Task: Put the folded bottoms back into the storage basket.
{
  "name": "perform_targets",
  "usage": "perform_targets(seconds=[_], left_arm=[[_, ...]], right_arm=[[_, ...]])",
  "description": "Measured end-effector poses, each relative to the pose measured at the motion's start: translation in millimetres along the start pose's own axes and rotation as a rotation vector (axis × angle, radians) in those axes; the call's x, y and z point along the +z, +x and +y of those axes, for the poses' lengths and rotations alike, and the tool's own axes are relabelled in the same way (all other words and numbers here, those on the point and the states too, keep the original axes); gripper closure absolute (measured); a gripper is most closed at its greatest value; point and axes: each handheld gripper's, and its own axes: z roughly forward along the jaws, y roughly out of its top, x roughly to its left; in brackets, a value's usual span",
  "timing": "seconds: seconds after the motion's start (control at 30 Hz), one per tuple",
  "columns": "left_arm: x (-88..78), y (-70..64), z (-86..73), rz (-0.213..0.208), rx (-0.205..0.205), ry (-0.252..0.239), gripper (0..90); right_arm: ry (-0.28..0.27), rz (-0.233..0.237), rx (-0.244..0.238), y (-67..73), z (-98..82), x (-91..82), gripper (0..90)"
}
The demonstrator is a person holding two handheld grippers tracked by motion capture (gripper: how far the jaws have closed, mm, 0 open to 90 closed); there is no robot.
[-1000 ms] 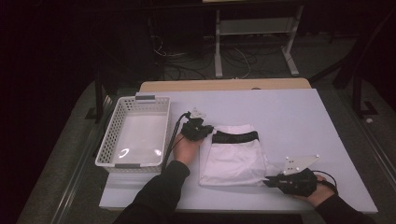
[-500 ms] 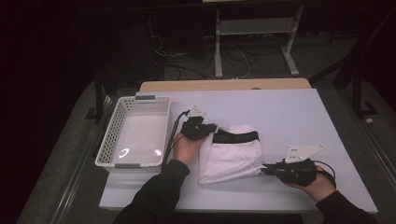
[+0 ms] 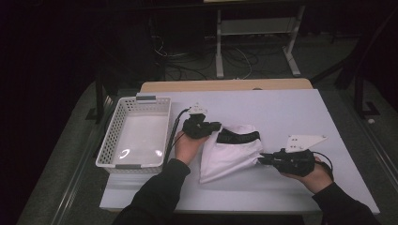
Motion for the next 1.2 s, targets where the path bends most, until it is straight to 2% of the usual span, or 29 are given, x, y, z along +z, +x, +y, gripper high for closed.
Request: perform_targets(seconds=[0.07, 0.3, 0.57, 0.9, 1.2], left_arm=[[-1.1, -0.2, 2.8, -0.009, -0.006, -0.002, 85.5], [-4.9, 0.3, 12.7, -0.033, 0.009, 0.003, 85.6], [-16.1, 6.0, 32.2, -0.034, 0.016, -0.019, 85.8], [-42.4, 18.1, 58.0, -0.042, 0.020, -0.030, 85.8], [-68.0, 28.9, 69.3, -0.018, 0.040, -0.019, 85.8]], right_arm=[[-0.009, -0.005, -0.005, -1.2, 3.7, 0.1, 83.5], [-0.047, -0.010, -0.009, -7.6, 21.1, 0.4, 83.8], [-0.088, -0.010, -0.023, -15.1, 45.9, 1.7, 84.0], [-0.098, 0.021, -0.046, -23.1, 84.9, 3.7, 84.0], [-0.107, 0.063, -0.090, -21.2, 120.2, 13.7, 84.0]])
